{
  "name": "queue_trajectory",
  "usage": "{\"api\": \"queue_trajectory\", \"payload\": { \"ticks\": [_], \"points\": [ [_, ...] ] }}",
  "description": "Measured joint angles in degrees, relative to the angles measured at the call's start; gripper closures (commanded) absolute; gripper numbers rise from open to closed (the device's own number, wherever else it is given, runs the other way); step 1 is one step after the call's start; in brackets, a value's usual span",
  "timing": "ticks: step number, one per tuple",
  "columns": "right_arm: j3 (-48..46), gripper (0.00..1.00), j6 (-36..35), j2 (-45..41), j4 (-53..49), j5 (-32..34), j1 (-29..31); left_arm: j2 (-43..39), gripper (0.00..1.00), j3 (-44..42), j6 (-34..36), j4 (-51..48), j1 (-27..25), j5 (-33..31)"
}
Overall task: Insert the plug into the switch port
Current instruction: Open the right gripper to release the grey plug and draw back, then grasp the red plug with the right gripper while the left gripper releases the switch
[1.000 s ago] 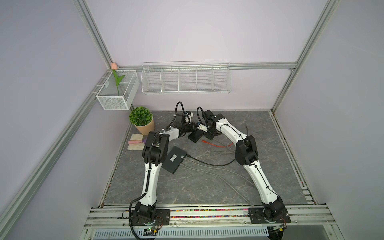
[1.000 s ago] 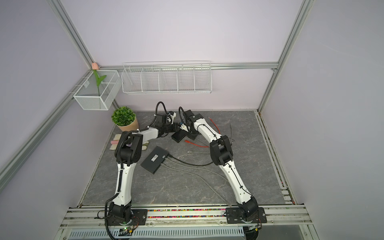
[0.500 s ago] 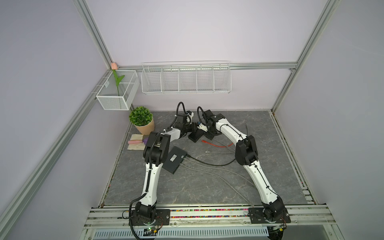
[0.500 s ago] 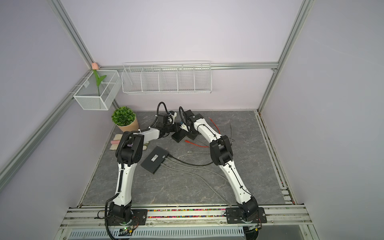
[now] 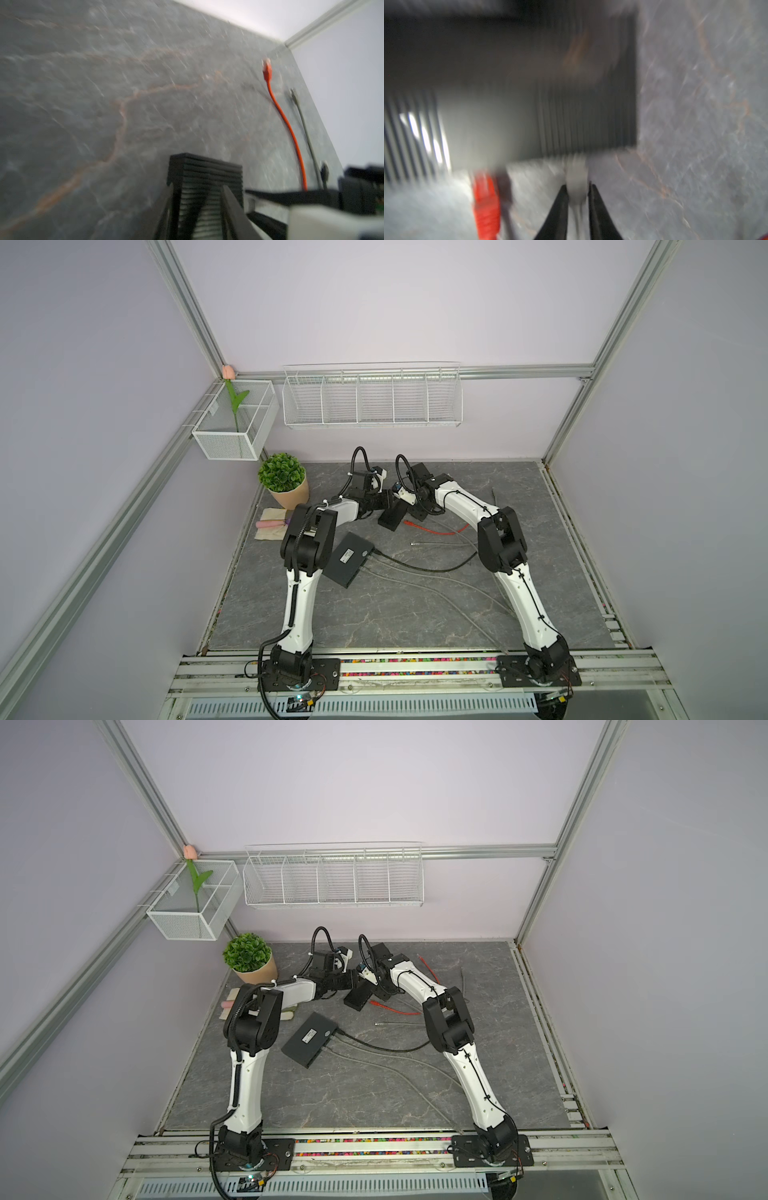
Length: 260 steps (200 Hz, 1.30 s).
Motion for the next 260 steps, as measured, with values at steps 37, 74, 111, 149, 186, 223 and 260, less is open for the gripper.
{"api": "queue_trajectory", "payload": {
  "ticks": [37,74,111,149,186,223,260],
  "points": [
    [-10.32,0.56,-0.35,-9.01,9.92,-1.73,1.16,-8.0,0.45,-5.81,-0.33,-4.2,2.23,2.82],
    [-17.22,0.62,-0.9,-18.25,11.98,-4.28,1.49,-18.34,0.45,-10.45,-0.74,-2.67,5.88,2.43],
    [-20.46,0.64,-1.03,-20.2,10.97,-7.23,1.09,-23.85,0.48,-15.72,-1.66,0.66,5.9,2.45],
    [-27.54,0.64,0.09,-19.89,9.75,-10.36,0.28,-24.33,0.48,-19.89,-2.78,3.06,2.29,2.71],
    [-31.61,0.64,1.14,-19.85,10.01,-11.67,-0.17,-24.22,0.48,-21.62,-3.8,5.55,-0.04,3.58],
    [-30.97,0.67,2.25,-18.99,10.01,-12.04,-0.46,-24.2,0.48,-22.45,-4.26,6.71,-0.04,3.58],
    [-26.69,0.67,3.41,-14.75,8.11,-12.17,-0.9,-24.2,0.48,-22.45,-4.24,6.78,-0.09,3.58]
  ]
}}
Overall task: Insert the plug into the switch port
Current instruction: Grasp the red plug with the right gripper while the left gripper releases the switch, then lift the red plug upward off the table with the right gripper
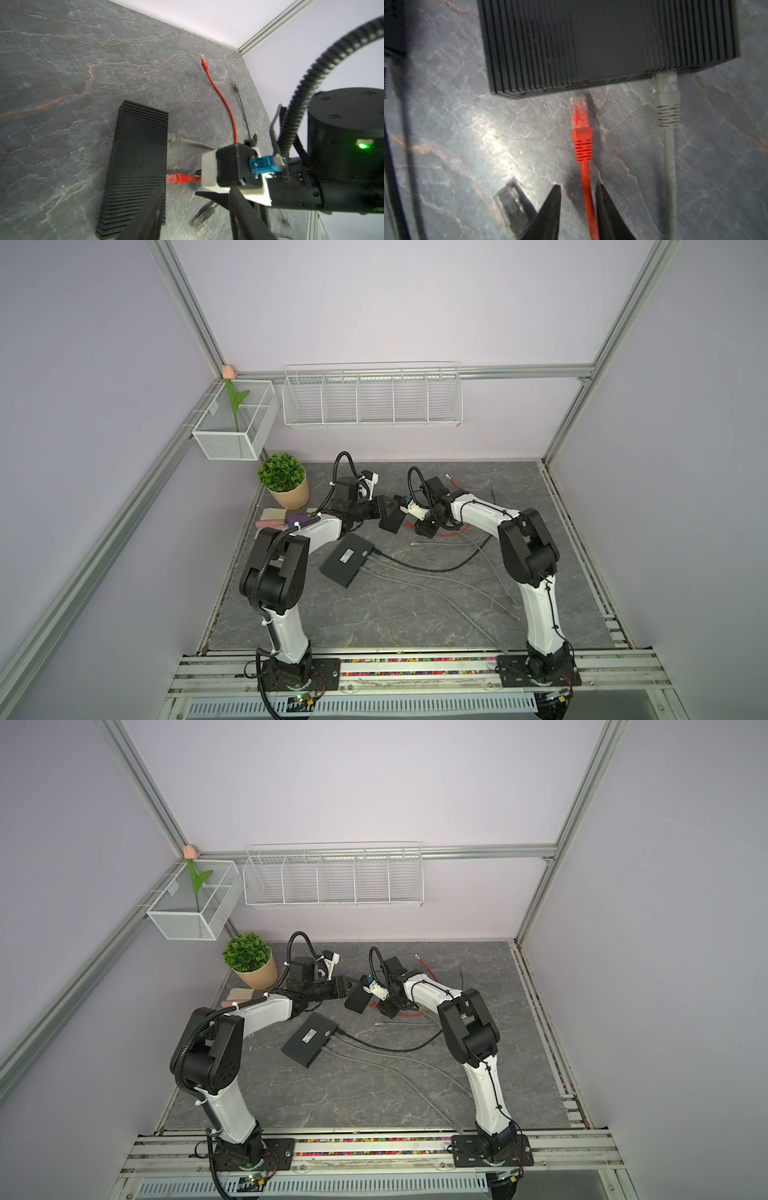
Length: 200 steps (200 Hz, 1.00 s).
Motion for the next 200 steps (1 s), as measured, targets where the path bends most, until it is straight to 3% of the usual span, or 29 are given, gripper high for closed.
{"api": "queue_trajectory", "payload": {
  "ticks": [26,58,111,153,200],
  "points": [
    [2.34,0.69,0.31,1.49,-1.22,0.31,0.0,-0.02,0.49,0.0,0.02,-0.04,0.0,-0.02],
    [2.73,0.93,0.37,1.53,-2.56,0.68,0.02,-0.04,0.49,0.0,0.04,-0.15,0.0,-0.02],
    [-1.49,0.93,0.94,-1.29,-0.28,0.42,0.15,-3.43,0.49,0.0,0.11,-1.79,0.02,-0.72],
    [-6.86,0.93,0.96,-12.79,2.27,-1.79,-0.02,-12.68,0.49,-0.81,0.2,-0.98,0.76,-1.6],
    [-10.95,0.93,2.34,-23.37,9.9,-9.18,-1.18,-21.99,0.49,-5.42,0.02,1.53,1.55,-3.48]
  ]
}}
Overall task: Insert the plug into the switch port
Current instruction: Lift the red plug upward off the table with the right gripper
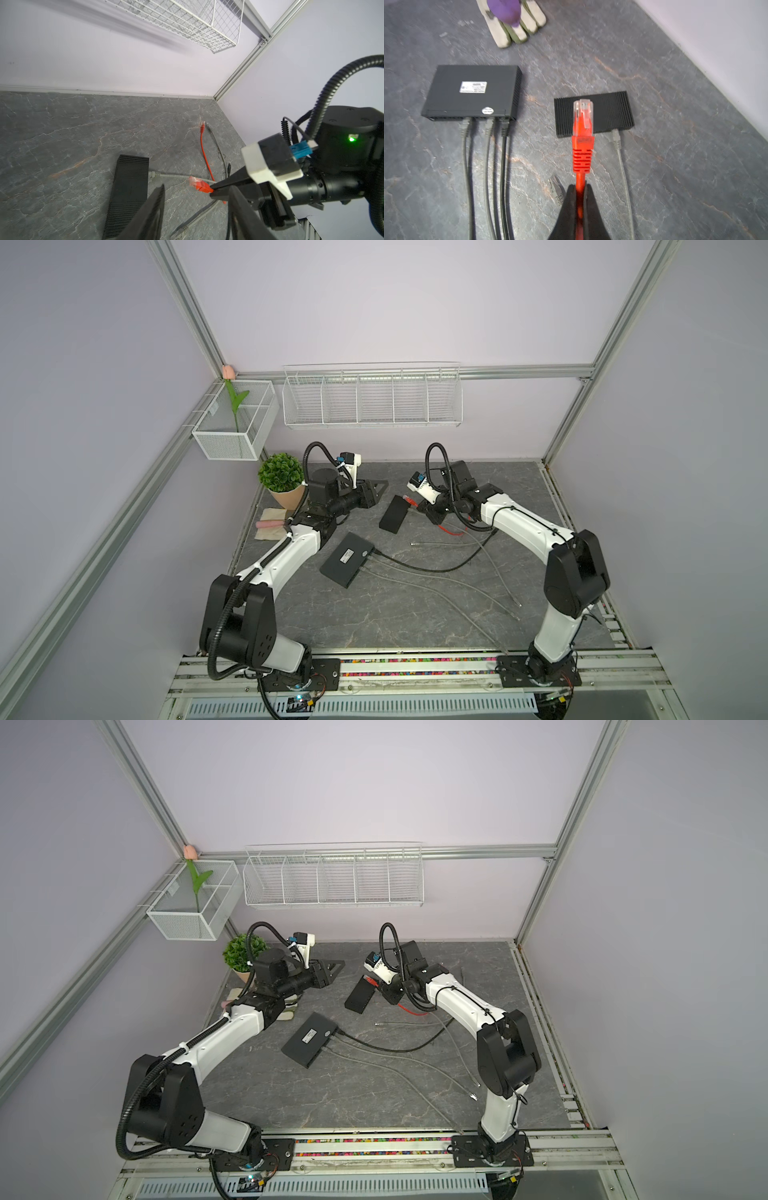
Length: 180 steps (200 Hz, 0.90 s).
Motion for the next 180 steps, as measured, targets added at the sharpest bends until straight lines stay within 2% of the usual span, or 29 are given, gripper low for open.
{"api": "queue_trajectory", "payload": {
  "ticks": [41,97,130,180],
  "points": [
    [-0.63,0.93,2.38,-1.44,4.35,-7.13,-0.9,-2.6,0.49,-1.44,-0.26,1.36,0.0,-0.63],
    [1.79,0.88,9.51,-7.32,10.36,-14.6,-1.68,-4.46,0.49,-2.99,-0.87,3.65,0.02,-0.61],
    [5.16,0.87,16.48,-10.64,13.31,-15.98,-2.69,-6.97,0.49,-3.02,-0.94,4.42,0.02,-0.59],
    [9.09,0.89,28.7,-10.97,16.55,-20.94,-6.56,-8.61,0.5,-3.15,-1.73,5.62,0.02,-0.42]
  ]
}}
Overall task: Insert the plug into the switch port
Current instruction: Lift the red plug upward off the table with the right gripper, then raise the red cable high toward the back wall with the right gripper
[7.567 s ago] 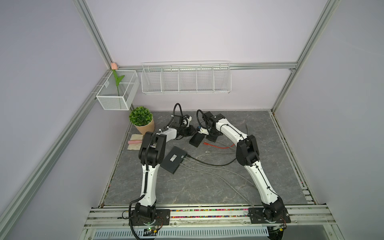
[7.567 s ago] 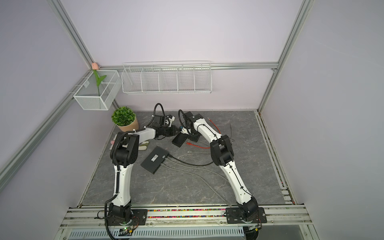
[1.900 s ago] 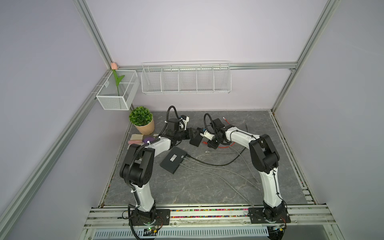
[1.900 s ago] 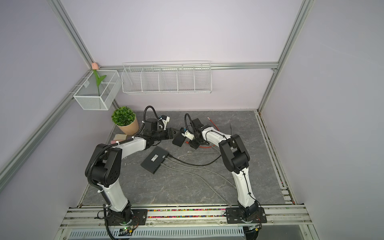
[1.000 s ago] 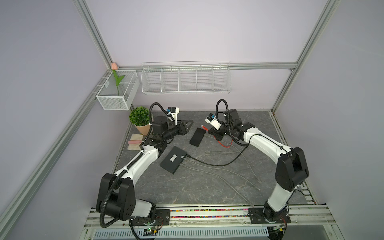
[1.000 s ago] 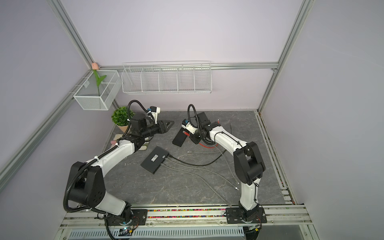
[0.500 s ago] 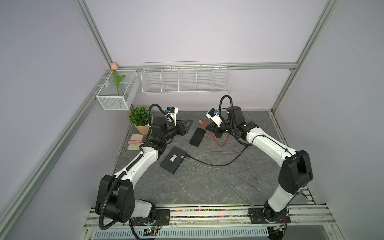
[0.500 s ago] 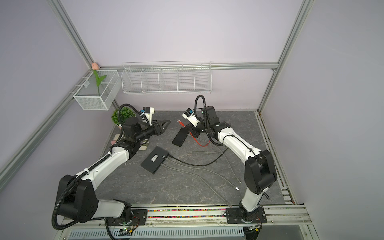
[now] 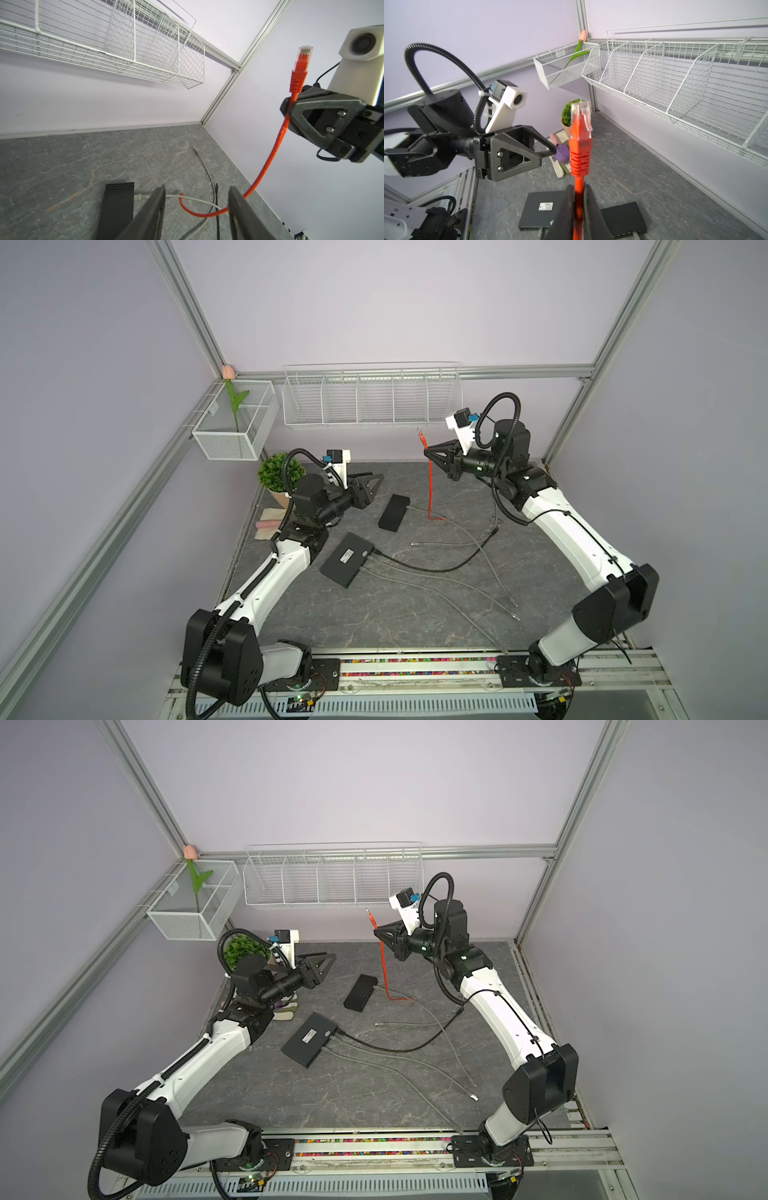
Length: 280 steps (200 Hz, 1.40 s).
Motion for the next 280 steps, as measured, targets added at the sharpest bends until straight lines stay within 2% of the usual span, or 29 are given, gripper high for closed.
{"api": "queue_trajectory", "payload": {
  "ticks": [25,88,110,150,178,190,204,221,238,257,280],
  "points": [
    [-2.58,0.9,5.44,-0.42,3.19,-1.79,-0.57,-0.37,0.5,-1.4,-0.24,0.72,0.0,0.31],
    [-22.49,0.93,17.99,-0.44,13.97,-5.95,-0.96,-0.72,0.5,-8.44,-0.87,4.17,-1.38,0.48],
    [-23.82,0.93,21.03,-0.35,16.39,-7.45,0.42,-0.83,0.5,-9.92,-1.31,5.64,-2.1,0.46],
    [-26.38,0.93,30.32,-0.68,30.05,-10.73,3.96,-3.34,0.5,-13.66,-2.34,8.76,-3.61,0.13],
    [-30.56,0.93,29.79,-0.68,30.18,-8.87,4.55,-4.76,0.5,-16.22,-2.58,10.4,-4.7,-0.26],
    [-34.14,0.93,32.89,0.22,35.28,-9.2,4.48,-5.11,0.5,-17.38,-2.58,10.8,-5.05,-0.42],
    [-37.31,0.93,41.33,3.93,46.99,-10.45,4.28,-5.4,0.5,-18.53,-2.58,11.02,-5.33,-0.63],
    [-34.56,0.93,56.0,12.13,62.29,-12.0,3.39,-5.44,0.5,-19.32,-2.73,11.23,-5.62,-0.81],
    [-27.61,0.93,64.26,17.18,67.82,-12.98,1.92,-5.46,0.5,-19.61,-2.75,11.56,-6.16,-1.44],
    [-20.52,0.93,65.4,16.85,66.29,-13.68,0.59,-6.03,0.5,-19.61,-2.71,11.39,-6.93,-1.79],
    [-14.6,0.93,60.7,11.19,57.13,-13.94,0.02,-7.54,0.5,-19.63,-2.25,10.62,-7.19,-2.64]
  ]
}}
